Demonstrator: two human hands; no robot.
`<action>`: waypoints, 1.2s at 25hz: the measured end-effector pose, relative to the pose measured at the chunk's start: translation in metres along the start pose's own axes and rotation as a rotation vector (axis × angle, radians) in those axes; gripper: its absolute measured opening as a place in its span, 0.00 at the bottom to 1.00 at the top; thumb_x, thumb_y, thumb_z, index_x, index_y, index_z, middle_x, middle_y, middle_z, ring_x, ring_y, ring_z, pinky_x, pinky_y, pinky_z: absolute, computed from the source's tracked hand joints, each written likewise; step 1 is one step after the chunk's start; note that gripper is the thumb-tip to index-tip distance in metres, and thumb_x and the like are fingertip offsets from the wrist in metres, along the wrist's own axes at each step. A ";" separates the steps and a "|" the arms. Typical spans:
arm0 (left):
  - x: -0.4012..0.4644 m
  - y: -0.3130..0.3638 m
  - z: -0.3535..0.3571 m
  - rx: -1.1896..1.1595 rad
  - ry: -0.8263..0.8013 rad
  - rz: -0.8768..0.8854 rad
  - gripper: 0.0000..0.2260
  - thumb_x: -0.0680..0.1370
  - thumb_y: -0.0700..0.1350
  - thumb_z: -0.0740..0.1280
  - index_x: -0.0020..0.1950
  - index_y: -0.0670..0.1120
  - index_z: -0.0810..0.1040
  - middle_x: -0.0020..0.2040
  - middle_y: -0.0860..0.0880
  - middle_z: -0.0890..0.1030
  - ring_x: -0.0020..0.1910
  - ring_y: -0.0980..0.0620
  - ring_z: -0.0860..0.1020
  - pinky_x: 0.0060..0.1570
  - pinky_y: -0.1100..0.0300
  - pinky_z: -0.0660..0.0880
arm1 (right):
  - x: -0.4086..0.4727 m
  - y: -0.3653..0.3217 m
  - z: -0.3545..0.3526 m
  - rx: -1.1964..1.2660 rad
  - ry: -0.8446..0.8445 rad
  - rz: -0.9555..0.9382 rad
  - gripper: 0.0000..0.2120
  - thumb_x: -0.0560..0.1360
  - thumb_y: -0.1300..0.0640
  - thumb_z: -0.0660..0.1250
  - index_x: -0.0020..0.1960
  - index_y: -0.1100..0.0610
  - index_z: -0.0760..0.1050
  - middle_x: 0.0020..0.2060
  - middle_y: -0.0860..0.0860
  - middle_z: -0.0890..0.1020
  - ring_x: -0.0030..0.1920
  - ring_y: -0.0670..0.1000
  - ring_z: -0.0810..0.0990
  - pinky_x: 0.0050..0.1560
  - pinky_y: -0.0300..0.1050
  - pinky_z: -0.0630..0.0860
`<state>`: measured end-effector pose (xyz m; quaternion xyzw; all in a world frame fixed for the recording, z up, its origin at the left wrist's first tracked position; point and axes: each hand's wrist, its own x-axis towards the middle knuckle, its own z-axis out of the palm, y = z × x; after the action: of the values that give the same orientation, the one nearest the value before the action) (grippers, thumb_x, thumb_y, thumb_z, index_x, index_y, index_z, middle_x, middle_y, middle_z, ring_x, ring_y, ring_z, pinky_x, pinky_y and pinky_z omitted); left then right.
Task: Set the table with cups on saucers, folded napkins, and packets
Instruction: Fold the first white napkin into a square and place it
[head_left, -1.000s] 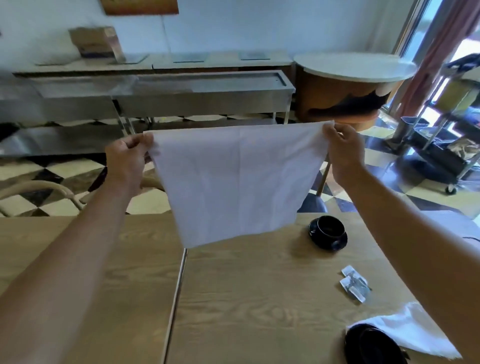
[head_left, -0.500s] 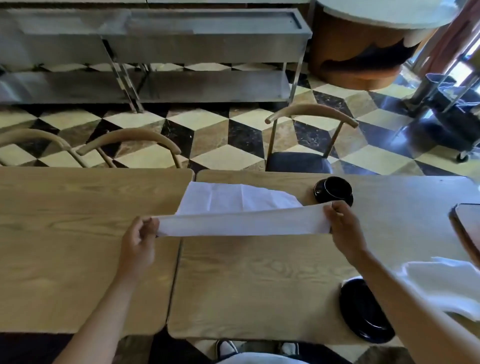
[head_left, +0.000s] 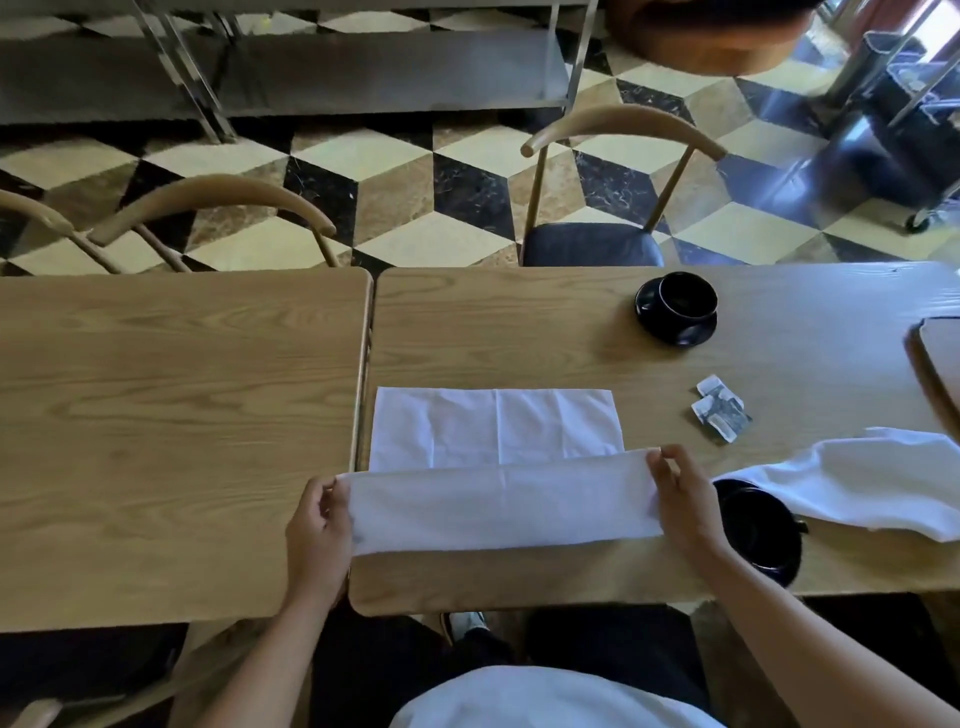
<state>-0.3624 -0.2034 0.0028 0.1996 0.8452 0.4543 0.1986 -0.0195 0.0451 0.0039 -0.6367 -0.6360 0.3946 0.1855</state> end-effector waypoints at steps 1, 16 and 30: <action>0.012 0.001 0.009 0.001 -0.006 -0.009 0.12 0.80 0.60 0.61 0.43 0.55 0.76 0.38 0.53 0.80 0.36 0.63 0.76 0.34 0.68 0.70 | 0.008 -0.001 0.004 0.001 0.018 0.014 0.07 0.83 0.46 0.61 0.47 0.46 0.72 0.33 0.50 0.81 0.35 0.47 0.78 0.33 0.43 0.69; 0.159 -0.010 0.095 0.197 -0.028 -0.027 0.06 0.80 0.49 0.68 0.44 0.50 0.80 0.33 0.55 0.78 0.34 0.53 0.74 0.37 0.57 0.70 | 0.128 0.015 0.057 0.040 0.076 0.105 0.07 0.79 0.49 0.70 0.45 0.50 0.81 0.35 0.41 0.81 0.34 0.32 0.77 0.34 0.25 0.69; 0.177 -0.015 0.107 0.237 0.040 -0.113 0.10 0.78 0.49 0.69 0.49 0.42 0.83 0.40 0.45 0.83 0.41 0.47 0.79 0.46 0.52 0.76 | 0.155 0.013 0.076 -0.055 0.100 0.075 0.05 0.78 0.50 0.71 0.44 0.50 0.80 0.35 0.43 0.80 0.36 0.41 0.78 0.38 0.33 0.69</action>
<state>-0.4585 -0.0456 -0.0920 0.1645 0.9067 0.3431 0.1822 -0.0857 0.1715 -0.0945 -0.6837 -0.6123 0.3515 0.1846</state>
